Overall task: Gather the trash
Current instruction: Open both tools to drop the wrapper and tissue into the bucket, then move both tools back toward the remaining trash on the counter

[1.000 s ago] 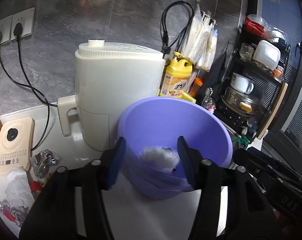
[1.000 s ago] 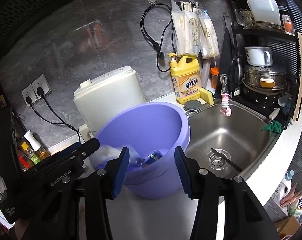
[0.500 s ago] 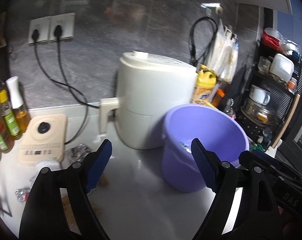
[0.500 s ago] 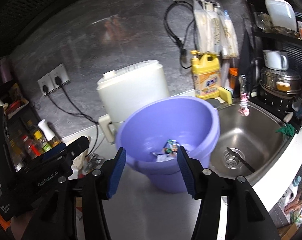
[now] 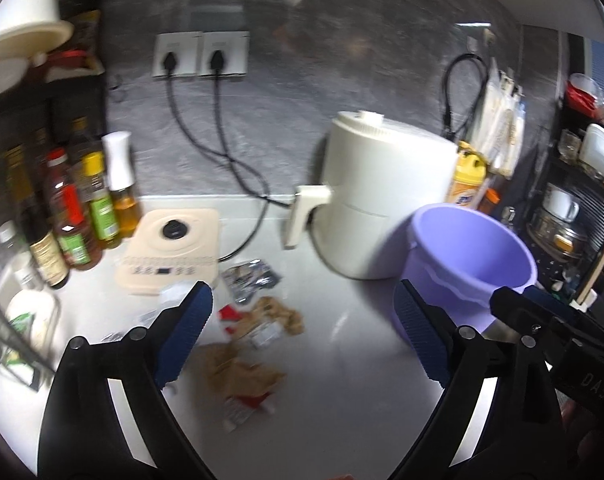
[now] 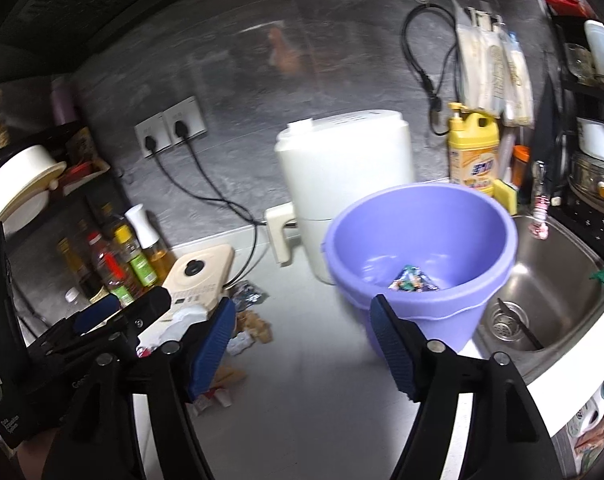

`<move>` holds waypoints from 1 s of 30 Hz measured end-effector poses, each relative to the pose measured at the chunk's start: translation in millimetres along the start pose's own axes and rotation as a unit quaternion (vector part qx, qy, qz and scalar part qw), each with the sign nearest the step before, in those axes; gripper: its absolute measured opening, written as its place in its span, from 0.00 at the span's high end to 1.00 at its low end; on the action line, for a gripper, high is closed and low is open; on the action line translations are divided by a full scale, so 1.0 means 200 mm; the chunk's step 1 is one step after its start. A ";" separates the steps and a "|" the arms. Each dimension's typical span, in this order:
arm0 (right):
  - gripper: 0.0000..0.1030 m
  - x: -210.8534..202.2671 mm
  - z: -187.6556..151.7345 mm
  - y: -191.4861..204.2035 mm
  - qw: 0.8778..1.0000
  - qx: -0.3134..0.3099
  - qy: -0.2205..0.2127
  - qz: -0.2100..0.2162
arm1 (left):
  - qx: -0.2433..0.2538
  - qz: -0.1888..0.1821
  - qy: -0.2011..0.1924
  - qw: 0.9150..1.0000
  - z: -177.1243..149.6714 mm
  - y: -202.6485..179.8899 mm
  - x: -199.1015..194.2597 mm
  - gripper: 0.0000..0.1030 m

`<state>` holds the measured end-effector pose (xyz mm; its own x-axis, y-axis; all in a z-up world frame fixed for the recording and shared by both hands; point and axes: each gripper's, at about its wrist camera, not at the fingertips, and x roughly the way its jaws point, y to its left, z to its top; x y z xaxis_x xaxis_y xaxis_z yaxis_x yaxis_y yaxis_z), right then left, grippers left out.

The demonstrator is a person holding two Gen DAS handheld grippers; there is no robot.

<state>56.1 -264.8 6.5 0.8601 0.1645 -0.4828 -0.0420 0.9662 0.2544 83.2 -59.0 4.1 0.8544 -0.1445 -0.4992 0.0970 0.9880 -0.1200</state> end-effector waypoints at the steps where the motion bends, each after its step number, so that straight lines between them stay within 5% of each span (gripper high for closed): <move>1: 0.30 0.00 -0.01 0.01 1.000 -0.002 0.002 0.005 | -0.002 0.006 0.001 1.000 -0.01 0.02 -0.01 0.12; 12: 0.09 0.03 -0.09 0.16 0.998 -0.028 0.016 0.051 | -0.026 0.070 0.000 0.997 -0.09 0.24 -0.17 0.12; 22: 0.08 0.06 -0.17 0.25 0.995 -0.047 0.043 0.071 | -0.032 0.117 0.000 0.993 -0.17 0.31 -0.26 0.12; 30: 0.08 0.14 -0.26 0.31 0.994 -0.065 0.068 0.061 | -0.039 0.119 0.007 0.992 -0.25 0.40 -0.25 0.12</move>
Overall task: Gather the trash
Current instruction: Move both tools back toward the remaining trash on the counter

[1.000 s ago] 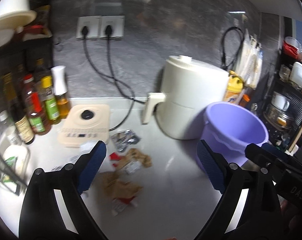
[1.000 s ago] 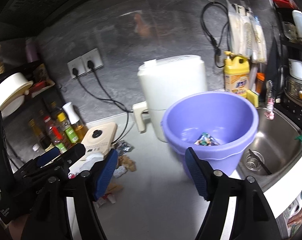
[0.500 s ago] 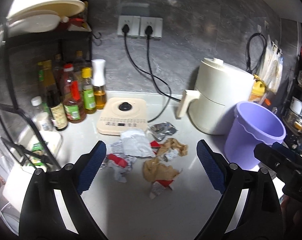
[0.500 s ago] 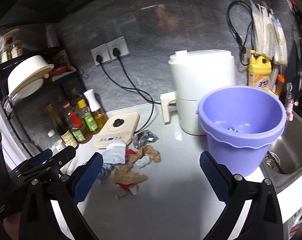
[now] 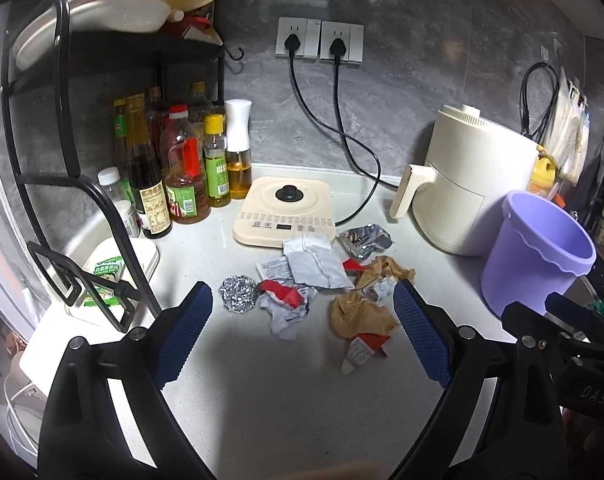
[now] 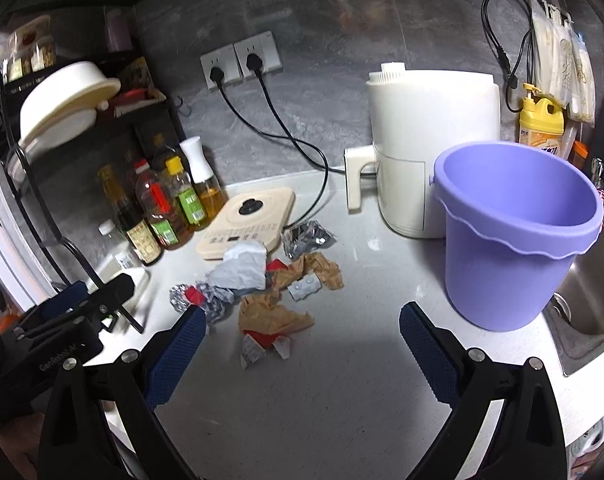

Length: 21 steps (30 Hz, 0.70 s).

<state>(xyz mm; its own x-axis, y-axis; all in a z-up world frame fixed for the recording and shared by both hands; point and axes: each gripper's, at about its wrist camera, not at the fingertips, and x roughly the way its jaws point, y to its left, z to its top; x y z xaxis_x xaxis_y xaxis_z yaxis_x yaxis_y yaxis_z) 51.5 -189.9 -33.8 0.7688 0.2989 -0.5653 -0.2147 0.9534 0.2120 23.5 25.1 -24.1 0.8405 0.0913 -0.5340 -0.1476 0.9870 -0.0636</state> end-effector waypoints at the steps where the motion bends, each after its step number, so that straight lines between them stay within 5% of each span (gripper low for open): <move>1: 0.08 0.01 -0.01 0.00 1.000 -0.003 0.002 -0.003 | 0.004 -0.001 0.000 1.000 -0.01 0.00 0.01 0.12; 12: 0.08 0.21 -0.16 0.05 0.997 -0.013 0.076 0.004 | -0.008 0.023 0.047 0.999 -0.16 0.12 0.20 0.12; 21: 0.08 0.30 -0.19 0.02 0.996 -0.002 0.093 -0.010 | -0.017 -0.005 0.055 0.998 -0.13 0.13 0.35 0.13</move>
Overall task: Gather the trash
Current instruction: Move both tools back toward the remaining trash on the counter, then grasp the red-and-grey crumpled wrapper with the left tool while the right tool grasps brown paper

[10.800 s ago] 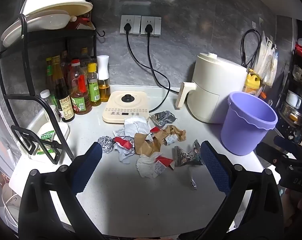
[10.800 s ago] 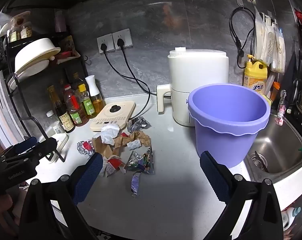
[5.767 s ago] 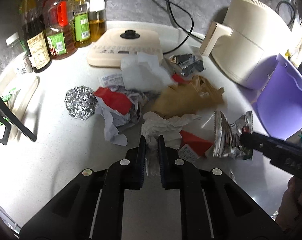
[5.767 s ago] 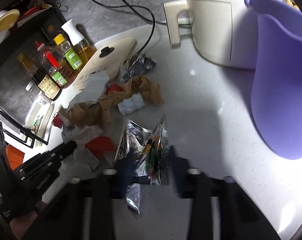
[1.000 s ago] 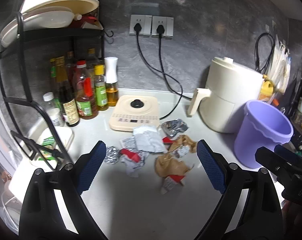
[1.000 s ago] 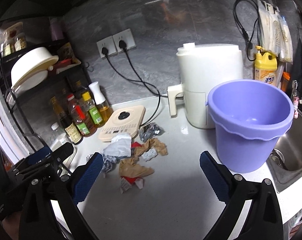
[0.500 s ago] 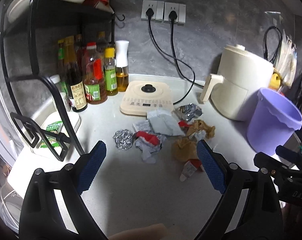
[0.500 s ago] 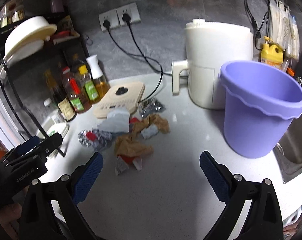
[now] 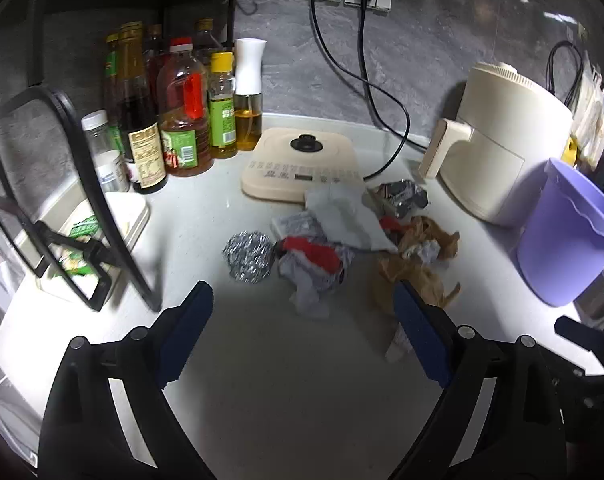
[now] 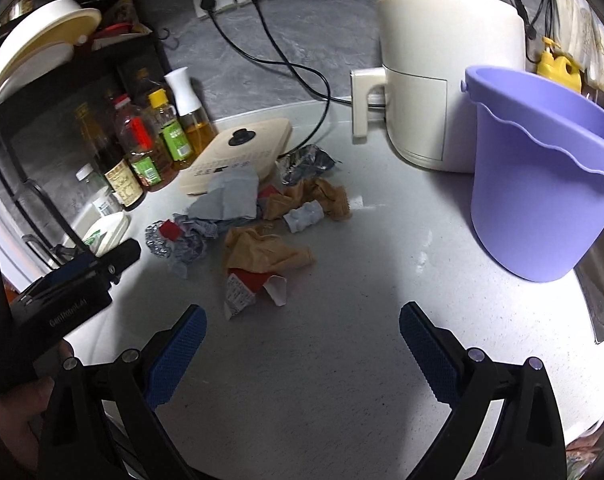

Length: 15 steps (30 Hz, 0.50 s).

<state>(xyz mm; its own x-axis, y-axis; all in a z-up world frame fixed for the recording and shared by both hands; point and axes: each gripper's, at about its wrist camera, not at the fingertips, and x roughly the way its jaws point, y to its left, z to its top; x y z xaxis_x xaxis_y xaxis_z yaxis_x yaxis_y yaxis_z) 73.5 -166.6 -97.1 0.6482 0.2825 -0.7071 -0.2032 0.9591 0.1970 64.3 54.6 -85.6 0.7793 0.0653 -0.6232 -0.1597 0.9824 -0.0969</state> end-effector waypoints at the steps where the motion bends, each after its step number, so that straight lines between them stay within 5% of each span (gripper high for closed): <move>1: 0.08 0.01 0.01 0.00 1.000 0.001 -0.001 -0.002 | 0.002 -0.002 -0.001 1.000 0.01 0.00 0.02 0.14; 7: 0.08 0.08 0.07 -0.02 1.000 0.009 0.000 -0.009 | -0.002 -0.010 0.020 1.000 0.06 0.01 0.17 0.24; 15: 0.09 0.21 0.15 -0.01 1.000 0.022 0.012 -0.001 | -0.004 -0.019 0.042 0.999 0.08 0.01 0.36 0.24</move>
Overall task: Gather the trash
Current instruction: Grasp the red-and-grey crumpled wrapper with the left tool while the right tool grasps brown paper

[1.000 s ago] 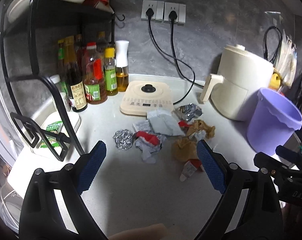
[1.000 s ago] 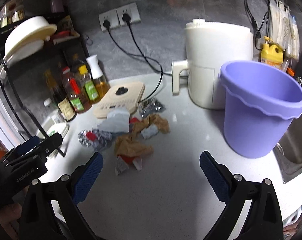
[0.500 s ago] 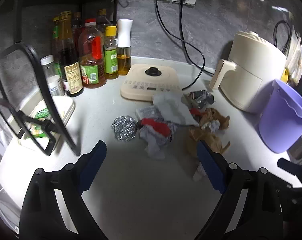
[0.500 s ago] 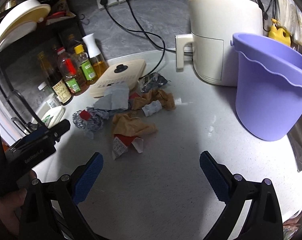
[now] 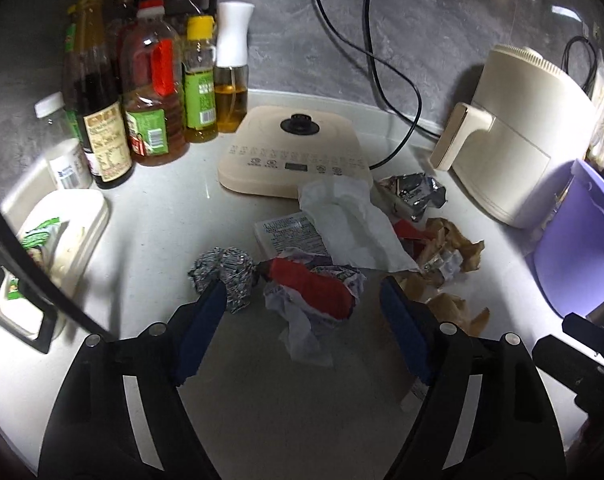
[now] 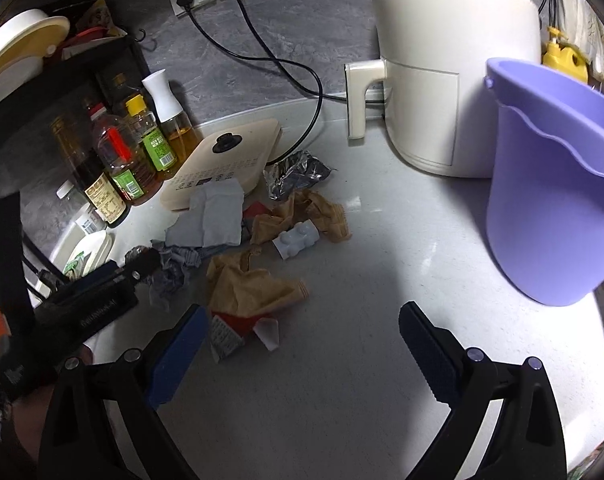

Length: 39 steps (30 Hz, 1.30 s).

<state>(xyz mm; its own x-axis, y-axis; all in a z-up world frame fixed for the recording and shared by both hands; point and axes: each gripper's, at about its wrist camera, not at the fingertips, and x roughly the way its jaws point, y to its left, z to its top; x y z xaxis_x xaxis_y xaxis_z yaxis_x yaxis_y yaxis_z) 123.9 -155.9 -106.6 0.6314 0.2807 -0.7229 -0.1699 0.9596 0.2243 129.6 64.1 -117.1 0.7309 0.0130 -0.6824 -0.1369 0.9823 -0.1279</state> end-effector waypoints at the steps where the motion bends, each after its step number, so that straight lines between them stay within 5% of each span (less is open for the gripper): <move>1: 0.09 0.02 0.01 0.00 1.000 0.002 0.002 0.002 | 0.000 0.000 0.003 1.000 0.00 0.00 0.02 0.24; 6: 0.12 0.11 0.04 0.04 1.000 0.002 0.015 0.010 | -0.004 -0.007 0.013 1.000 0.00 -0.01 0.11 0.25; 8: 0.12 0.14 0.05 0.05 1.000 -0.001 0.020 0.013 | -0.009 -0.014 0.017 1.000 -0.01 0.00 0.14 0.46; 11: 0.13 0.17 0.06 0.06 1.000 -0.002 0.025 0.019 | -0.022 -0.023 0.014 0.999 0.00 0.01 0.13 0.57; 23: 0.19 0.35 0.09 0.14 0.997 -0.003 0.053 0.046 | -0.039 -0.012 -0.006 0.999 0.00 0.09 0.01 0.59; 30: 0.64 0.38 0.10 0.13 0.995 -0.001 0.066 0.068 | -0.039 -0.008 -0.015 0.999 -0.01 0.09 -0.06 0.59; 39: 0.66 0.20 0.12 0.08 0.997 0.007 0.030 0.075 | -0.031 -0.004 -0.042 0.999 0.01 0.01 -0.19 0.59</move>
<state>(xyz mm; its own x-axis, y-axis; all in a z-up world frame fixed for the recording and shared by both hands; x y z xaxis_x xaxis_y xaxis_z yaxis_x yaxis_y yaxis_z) 165.2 -130.6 -116.2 0.5538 0.4220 -0.7178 -0.2482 0.9065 0.3415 103.9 65.7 -89.5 0.7855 0.0239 -0.6184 -0.1704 0.9690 -0.1790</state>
